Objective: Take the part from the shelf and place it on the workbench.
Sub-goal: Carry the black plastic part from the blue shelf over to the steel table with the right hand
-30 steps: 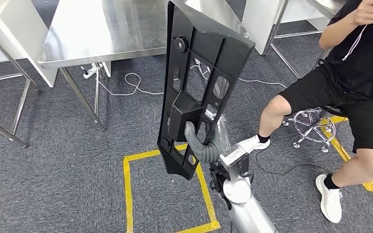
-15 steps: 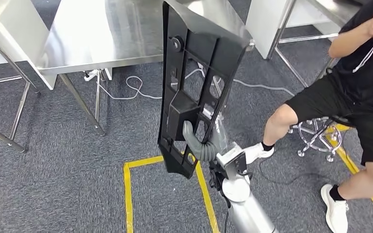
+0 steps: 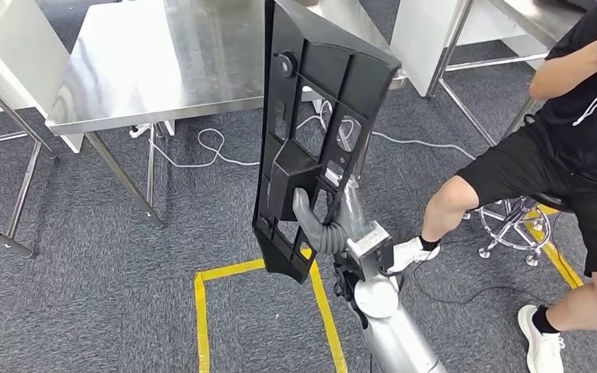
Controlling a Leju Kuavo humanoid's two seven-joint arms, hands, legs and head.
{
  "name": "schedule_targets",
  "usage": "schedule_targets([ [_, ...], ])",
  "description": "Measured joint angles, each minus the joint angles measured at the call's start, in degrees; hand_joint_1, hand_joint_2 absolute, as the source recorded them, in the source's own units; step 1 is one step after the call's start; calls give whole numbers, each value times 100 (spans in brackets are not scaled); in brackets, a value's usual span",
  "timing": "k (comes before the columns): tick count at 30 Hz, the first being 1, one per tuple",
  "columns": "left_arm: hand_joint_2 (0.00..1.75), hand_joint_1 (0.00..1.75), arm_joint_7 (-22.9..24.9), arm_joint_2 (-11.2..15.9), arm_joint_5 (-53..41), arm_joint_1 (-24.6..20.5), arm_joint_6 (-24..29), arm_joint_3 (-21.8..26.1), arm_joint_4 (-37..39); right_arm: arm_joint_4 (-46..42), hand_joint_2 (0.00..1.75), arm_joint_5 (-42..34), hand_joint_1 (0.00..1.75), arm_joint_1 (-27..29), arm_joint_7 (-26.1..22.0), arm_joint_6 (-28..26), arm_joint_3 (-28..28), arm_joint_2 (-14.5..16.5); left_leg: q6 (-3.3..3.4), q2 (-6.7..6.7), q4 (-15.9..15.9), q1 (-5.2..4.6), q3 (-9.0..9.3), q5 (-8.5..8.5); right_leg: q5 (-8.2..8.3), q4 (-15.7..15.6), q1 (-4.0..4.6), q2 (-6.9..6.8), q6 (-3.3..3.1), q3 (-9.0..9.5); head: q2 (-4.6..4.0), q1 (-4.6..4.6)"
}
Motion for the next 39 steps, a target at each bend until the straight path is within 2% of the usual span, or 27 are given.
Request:
schedule_targets([
  [2, 175, 0, -11, -5, 18, 16, 11, 9, -1, 12, 175, 1, 175, -5, 1, -2, 9, 10, 58, -12, -132, 20, 183, 55, -5, 93, 21, 0, 79, 45, 1, 1],
  [4, 175, 0, -15, -14, 27, 17, 17, 26, -1, 24, 175, 1, 175, -34, -2, -5, 16, 11, 86, -12, -206, 63, 365, 98, -115, 463, 23, -2, 103, -135, 1, 11],
  [6, 175, 0, -15, -26, 32, 16, 24, 39, -1, 42, 175, -1, 175, -52, -3, -9, 20, 10, 94, -16, -222, 77, 411, 66, -334, 1159, -2, -3, 82, -607, 0, 17],
  [8, 175, 0, -14, -42, 33, 36, 37, 52, 1, 75, 175, 0, 175, -38, -2, -11, 20, 7, 79, -33, -221, 90, 456, -1, -541, 1604, -33, -5, 120, -1049, 0, 18],
  [9, 175, 0, -13, -50, 32, 48, 43, 58, 1, 97, 175, 1, 175, -32, -1, -11, 20, 6, 61, -44, -219, 99, 499, -45, -526, 1546, -53, -6, 184, -1133, 0, 20],
  [10, 175, 0, -13, -59, 25, 60, 49, 63, 2, 118, 175, 3, 175, -30, -1, -11, 20, 6, 38, -55, -217, 110, 557, -92, -400, 1313, -76, -9, 267, -1121, 0, 20],
  [12, 175, 0, -8, -69, -17, 81, 55, 67, 2, 153, 175, 13, 175, -27, -2, -20, 21, 7, -26, -73, -199, 118, 676, -210, 98, 563, -123, -37, 408, -946, 0, 22],
  [14, 175, 0, 11, -66, -94, 100, 59, 64, 2, 177, 175, 27, 175, -9, -2, -39, 19, 9, -105, -76, -183, 101, 750, -346, 380, 127, -131, -91, 352, -813, 0, 17],
  [16, 175, 0, 48, -61, -182, 107, 65, 50, 4, 178, 175, 42, 175, 39, -6, -73, -1, 13, -183, -69, -127, 100, 806, -407, 419, 79, -141, -94, 176, -741, 0, 8],
  [18, 175, 0, 96, -58, -256, 94, 77, 22, 6, 156, 175, 74, 175, 118, -28, -102, -44, 20, -245, -46, 70, 136, 812, -442, 452, 55, -166, -64, 59, -614, 0, 6],
  [19, 175, 0, 120, -55, -278, 83, 83, 7, 6, 146, 175, 94, 175, 155, -49, -108, -66, 22, -273, -33, 270, 151, 726, -493, 433, 52, -168, -60, 14, -538, 0, 3],
  [20, 175, 0, 136, -54, -292, 77, 90, -6, 6, 138, 175, 109, 175, 195, -69, -110, -85, 25, -302, -19, 576, 163, 548, -583, 400, 47, -163, -60, -18, -496, 0, 3],
  [22, 175, 0, 156, -54, -298, 84, 96, -19, 6, 135, 175, 122, 175, 280, -98, -112, -113, 25, -353, -7, 1226, 173, 62, -861, 325, 49, -152, -46, -54, -437, 0, 2],
  [23, 175, 0, 159, -54, -298, 92, 100, -22, 6, 135, 175, 123, 175, 329, -102, -112, -122, 25, -368, -5, 1411, 178, -145, -984, 279, 50, -147, -33, -54, -398, 0, 0],
  [24, 175, 0, 161, -54, -298, 97, 104, -24, 6, 135, 175, 123, 175, 370, -104, -112, -130, 25, -369, -3, 1419, 183, -267, -1014, 229, 51, -145, -20, -49, -345, 0, 0],
  [25, 175, 0, 161, -53, -298, 100, 108, -25, 6, 135, 175, 123, 175, 400, -104, -112, -137, 25, -358, -1, 1255, 186, -303, -917, 174, 50, -144, -9, -38, -278, 0, -1],
  [26, 175, 0, 161, -50, -298, 103, 111, -26, 6, 135, 175, 123, 175, 416, -106, -112, -142, 25, -333, 1, 943, 186, -261, -680, 113, 47, -144, -4, -25, -202, 0, -1],
  [27, 175, 0, 161, -46, -300, 109, 116, -26, 7, 136, 175, 123, 175, 423, -109, -112, -147, 24, -297, 5, 593, 183, -184, -335, 54, 42, -143, -1, -9, -143, 0, 2],
  [28, 175, 0, 162, -39, -302, 117, 122, -27, 9, 139, 175, 123, 175, 427, -114, -112, -152, 23, -260, 15, 329, 163, -132, -74, -2, 37, -136, 5, 18, -79, 0, 3],
  [29, 175, 0, 165, -30, -305, 124, 132, -27, 12, 142, 175, 123, 175, 428, -122, -111, -157, 24, -214, 13, 154, 136, -91, 118, -55, 20, -128, 12, 56, -33, 0, 3],
  [30, 175, 0, 168, -23, -308, 131, 148, -27, 15, 146, 175, 122, 175, 430, -134, -111, -163, 24, -164, 9, 80, 108, -87, 194, -79, 27, -111, 18, 100, 17, 0, 3],
  [32, 175, 0, 175, -15, -309, 133, 173, -27, 18, 152, 175, 119, 175, 422, -165, -106, -177, 24, -56, -24, 18, 79, 9, 149, -87, 77, -77, 24, 190, 96, 0, 2],
  [34, 175, 0, 179, -22, -298, 126, 184, -26, 20, 159, 175, 111, 175, 386, -189, -102, -184, 22, 30, -36, -58, 84, 211, 102, -109, 341, -64, 16, 224, 44, 0, 3],
  [36, 175, 0, 181, -24, -286, 117, 188, -25, 21, 178, 175, 104, 175, 336, -198, -101, -184, 22, 76, -41, -90, 77, 351, 22, -256, 910, -67, 8, 212, -299, 0, 11],
  [37, 175, 0, 183, -24, -281, 116, 192, -24, 23, 197, 175, 104, 175, 320, -199, -101, -184, 20, 92, -52, -87, 68, 392, -24, -368, 1223, -65, 8, 200, -556, 0, 15],
  [38, 175, 0, 186, -24, -277, 120, 198, -22, 28, 225, 175, 104, 175, 317, -198, -101, -184, 15, 100, -62, -86, 54, 437, -77, -452, 1439, -64, 7, 194, -784, 0, 20],
  [39, 175, 0, 189, -27, -273, 125, 208, -20, 33, 256, 175, 103, 175, 317, -198, -101, -184, 10, 104, -76, -85, 37, 495, -135, -467, 1487, -62, 7, 202, -936, 0, 19],
])
